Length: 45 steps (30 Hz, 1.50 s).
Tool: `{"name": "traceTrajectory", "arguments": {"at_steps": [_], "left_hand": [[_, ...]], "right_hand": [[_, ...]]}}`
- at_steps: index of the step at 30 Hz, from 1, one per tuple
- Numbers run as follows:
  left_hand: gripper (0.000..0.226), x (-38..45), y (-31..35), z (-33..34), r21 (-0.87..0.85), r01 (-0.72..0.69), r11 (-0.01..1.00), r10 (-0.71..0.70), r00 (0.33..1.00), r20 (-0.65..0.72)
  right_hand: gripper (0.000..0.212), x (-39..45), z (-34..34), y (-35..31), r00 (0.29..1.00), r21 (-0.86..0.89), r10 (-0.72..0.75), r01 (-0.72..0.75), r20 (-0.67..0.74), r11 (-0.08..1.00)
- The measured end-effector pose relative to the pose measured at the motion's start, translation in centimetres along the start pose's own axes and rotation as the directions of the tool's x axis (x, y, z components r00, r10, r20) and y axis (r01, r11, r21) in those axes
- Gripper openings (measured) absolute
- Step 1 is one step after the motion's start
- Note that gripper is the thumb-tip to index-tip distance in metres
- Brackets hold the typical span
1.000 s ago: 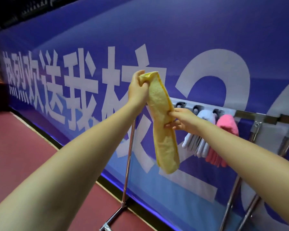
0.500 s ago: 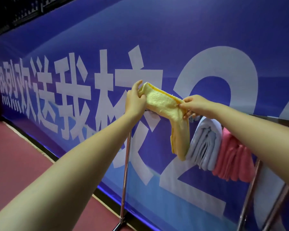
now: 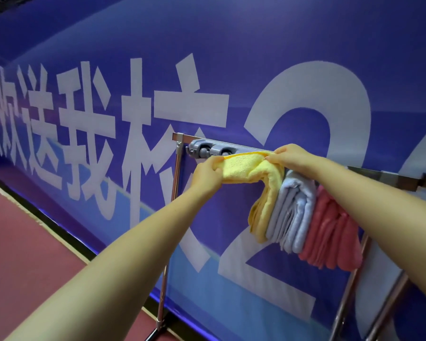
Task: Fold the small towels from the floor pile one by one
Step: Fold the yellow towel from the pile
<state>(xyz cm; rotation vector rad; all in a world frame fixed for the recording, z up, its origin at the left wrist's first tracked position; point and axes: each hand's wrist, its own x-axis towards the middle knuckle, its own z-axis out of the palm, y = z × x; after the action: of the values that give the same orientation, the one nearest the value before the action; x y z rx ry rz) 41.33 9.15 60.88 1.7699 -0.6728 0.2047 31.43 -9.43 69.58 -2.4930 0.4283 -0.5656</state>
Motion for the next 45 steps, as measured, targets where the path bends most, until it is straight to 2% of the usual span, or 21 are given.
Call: {"name": "traceTrajectory", "arguments": {"at_steps": [2,6,8,11,14,17,20,22,24,26,30,32,35,39,42,45], "left_hand": [[0.042,-0.3,-1.5,0.9,-0.002,0.028,1.000,-0.028,0.999,0.034],[0.040,-0.8,-3.2,2.8,-0.071,0.082,0.994,-0.075,0.993,0.087],[0.038,-0.3,-3.9,3.9,-0.106,0.118,0.987,-0.109,0.990,0.092],[0.035,1.2,-5.9,5.5,-0.128,0.173,0.977,-0.164,0.984,0.075],[0.035,0.6,-6.7,5.9,-0.161,0.213,0.964,-0.205,0.977,0.066],[0.028,-1.3,-6.3,6.3,-0.270,0.254,0.929,-0.230,0.966,0.117],[0.014,-2.7,-5.6,7.1,-0.379,0.250,0.891,-0.194,0.964,0.180],[0.020,-3.3,-5.2,7.7,-0.412,0.269,0.871,-0.191,0.957,0.220],[0.023,-3.6,-5.0,8.3,-0.407,0.299,0.863,-0.207,0.944,0.255],[0.016,-3.8,-5.0,8.7,-0.387,0.303,0.871,-0.205,0.939,0.275],[0.007,-4.7,-4.8,8.9,-0.399,0.317,0.861,-0.214,0.935,0.282],[0.011,-5.2,-4.3,8.7,-0.382,0.341,0.859,-0.229,0.923,0.308],[0.019,-5.9,-2.7,7.9,-0.309,0.365,0.878,-0.255,0.904,0.342],[0.039,-6.2,-0.1,6.5,-0.312,0.310,0.898,-0.255,0.945,0.204],[0.034,-6.0,1.8,5.9,-0.372,0.248,0.894,-0.203,0.967,0.155],[0.030,-6.2,3.3,5.5,-0.437,0.220,0.872,-0.161,0.972,0.169]], "right_hand": [[0.039,0.3,0.3,0.3,1.000,-0.010,-0.010,0.010,-0.020,1.000],[0.030,0.5,-0.3,-0.6,0.999,-0.010,0.019,-0.019,0.044,1.000],[0.032,1.1,-0.1,-1.1,1.000,0.008,0.000,0.000,0.022,1.000],[0.018,1.9,1.0,-1.3,0.999,0.005,-0.030,0.030,-0.036,1.000],[0.012,2.8,1.8,-0.7,0.994,-0.121,-0.073,0.063,-0.082,0.991],[0.004,3.3,2.3,-0.5,0.979,-0.236,-0.128,0.089,-0.157,0.968],[0.009,3.2,2.3,-0.4,0.973,-0.254,-0.140,0.090,-0.185,0.963],[0.017,3.0,2.2,-0.3,0.971,-0.276,-0.143,0.087,-0.191,0.957],[0.021,2.6,2.3,-0.5,0.964,-0.323,-0.157,0.082,-0.213,0.943],[0.029,2.2,2.4,-0.6,0.959,-0.376,-0.172,0.077,-0.226,0.923],[0.037,1.2,2.5,-1.0,0.965,-0.429,-0.187,0.092,-0.184,0.899],[0.040,0.4,2.4,-1.2,0.969,-0.474,-0.205,0.118,-0.136,0.873],[0.032,-0.6,2.3,-1.2,0.964,-0.549,-0.257,0.184,-0.060,0.815],[0.034,-1.9,2.1,-0.8,0.959,-0.542,-0.284,0.238,-0.001,0.806],[0.037,-2.2,2.2,-0.6,0.962,-0.532,-0.272,0.235,0.009,0.814],[0.039,-1.8,1.8,-0.9,0.984,-0.503,-0.181,0.157,0.002,0.850]]}}
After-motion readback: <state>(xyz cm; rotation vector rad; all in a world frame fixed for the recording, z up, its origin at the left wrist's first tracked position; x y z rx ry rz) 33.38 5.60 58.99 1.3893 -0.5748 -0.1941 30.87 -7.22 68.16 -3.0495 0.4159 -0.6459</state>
